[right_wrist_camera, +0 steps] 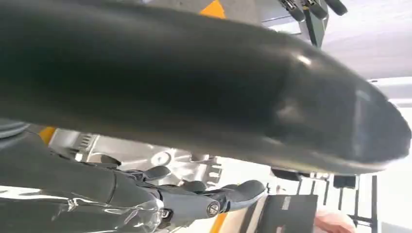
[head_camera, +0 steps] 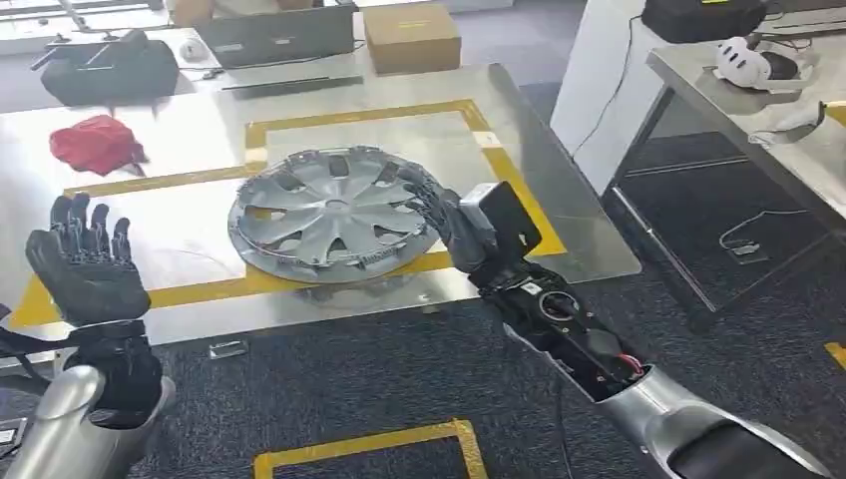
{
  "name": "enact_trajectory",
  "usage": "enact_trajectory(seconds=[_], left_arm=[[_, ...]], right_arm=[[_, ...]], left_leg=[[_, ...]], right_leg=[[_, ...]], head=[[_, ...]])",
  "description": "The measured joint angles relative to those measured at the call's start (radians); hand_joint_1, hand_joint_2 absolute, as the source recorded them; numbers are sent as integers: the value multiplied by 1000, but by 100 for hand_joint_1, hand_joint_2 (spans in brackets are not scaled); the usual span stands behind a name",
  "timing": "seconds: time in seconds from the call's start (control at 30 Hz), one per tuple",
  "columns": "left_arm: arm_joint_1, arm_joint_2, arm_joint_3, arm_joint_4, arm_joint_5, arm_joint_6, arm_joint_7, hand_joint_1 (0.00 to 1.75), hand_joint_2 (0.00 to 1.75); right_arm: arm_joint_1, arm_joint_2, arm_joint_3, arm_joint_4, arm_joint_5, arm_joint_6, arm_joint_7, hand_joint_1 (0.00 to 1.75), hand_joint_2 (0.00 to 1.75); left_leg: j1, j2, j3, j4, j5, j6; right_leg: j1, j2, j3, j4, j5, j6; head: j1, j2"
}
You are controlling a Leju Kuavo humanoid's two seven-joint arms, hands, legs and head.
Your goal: Take the parts from the cabinet and place them on the table.
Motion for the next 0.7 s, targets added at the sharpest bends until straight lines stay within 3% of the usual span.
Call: enact_trajectory(seconds=[0.03, 0.13, 0.2, 0.23, 0.3, 0.33, 0.37, 0.4, 0.47, 0.5, 0.53, 0.57, 0.63, 0.7], left_arm=[[-2, 0, 0, 0, 0, 1, 0, 0, 0], [0, 0, 0, -1, 0, 2, 0, 0, 0], [-2, 0, 0, -1, 0, 4, 0, 0, 0], [-2, -1, 0, -1, 0, 5, 0, 0, 0], [0, -1, 0, -1, 0, 6, 0, 0, 0], [0, -1, 0, -1, 0, 6, 1, 0, 0], [1, -1, 0, -1, 0, 7, 2, 0, 0], [3, -1, 0, -1, 0, 8, 2, 0, 0], [5, -1, 0, -1, 0, 10, 2, 0, 0], [4, -1, 0, -1, 0, 10, 3, 0, 0], [4, -2, 0, -2, 0, 11, 3, 0, 0], [3, -1, 0, -3, 0, 12, 3, 0, 0], [7, -1, 0, -3, 0, 13, 6, 0, 0], [7, 1, 0, -6, 0, 15, 6, 0, 0]], right_arm=[[-1, 0, 0, -3, 0, -1, 0, 0, 0], [-2, -1, 0, -4, 0, -3, 1, 0, 0], [-2, -4, 0, -4, 0, -5, 1, 0, 0], [-3, -6, -1, -4, 0, -6, 1, 0, 0], [-2, -8, 0, -4, 0, -6, 1, 0, 0], [-1, -8, 0, -4, 0, -6, 1, 0, 0], [0, -8, 0, -4, 0, -6, 1, 0, 0], [1, -8, 0, -4, 0, -6, 2, 0, 0], [1, -8, 0, -4, 0, -6, 2, 0, 0], [0, -8, 0, -4, 0, -6, 2, 0, 0], [-2, -8, 0, -4, 0, -6, 2, 0, 0], [-4, -8, 0, -4, 0, -6, 1, 0, 0], [-5, -8, 0, -5, 0, -6, 1, 0, 0], [-5, -8, 0, -5, 0, -6, 1, 0, 0]], left_leg=[[-6, 1, 11, -25, -13, -1], [-12, -2, 4, -23, -5, 2], [-5, 0, 3, -36, 8, 18], [-4, 1, 2, -36, 12, 22], [-7, 2, -1, -36, 15, 27], [-10, 2, -5, -35, 17, 30], [-12, 2, -7, -35, 19, 33], [-15, 2, -9, -35, 20, 33], [-21, 0, -9, -34, 22, 33], [-24, -1, -7, -34, 23, 32], [-21, 0, -9, -34, 24, 31], [-25, 0, -17, -32, 29, 26], [-20, 2, -21, -34, 36, 15], [-33, 1, -21, -39, 45, 4]], right_leg=[[8, 1, -5, 0, 2, 3], [2, -1, -6, -5, 10, 17], [3, -1, -12, -1, 2, 27], [1, -5, -24, 38, -36, 30], [2, -5, -81, 198, -132, 35], [2, -5, -108, 278, -166, 36], [2, -5, -119, 319, -175, 36], [2, -5, -108, 309, -162, 33], [11, -5, -25, 169, -88, 18], [16, -4, 26, 75, -47, 4], [22, -5, 50, 17, -49, -12], [25, -6, 56, 0, -41, -11], [29, -6, 54, -2, -39, -12], [16, -10, 61, -33, -28, -16]], head=[[-1, 0], [8, 0], [10, 0], [17, 0], [41, 0], [47, 0], [51, 0], [55, 0], [68, 0], [74, 0], [78, 0], [66, 0], [80, 0], [88, 0]])
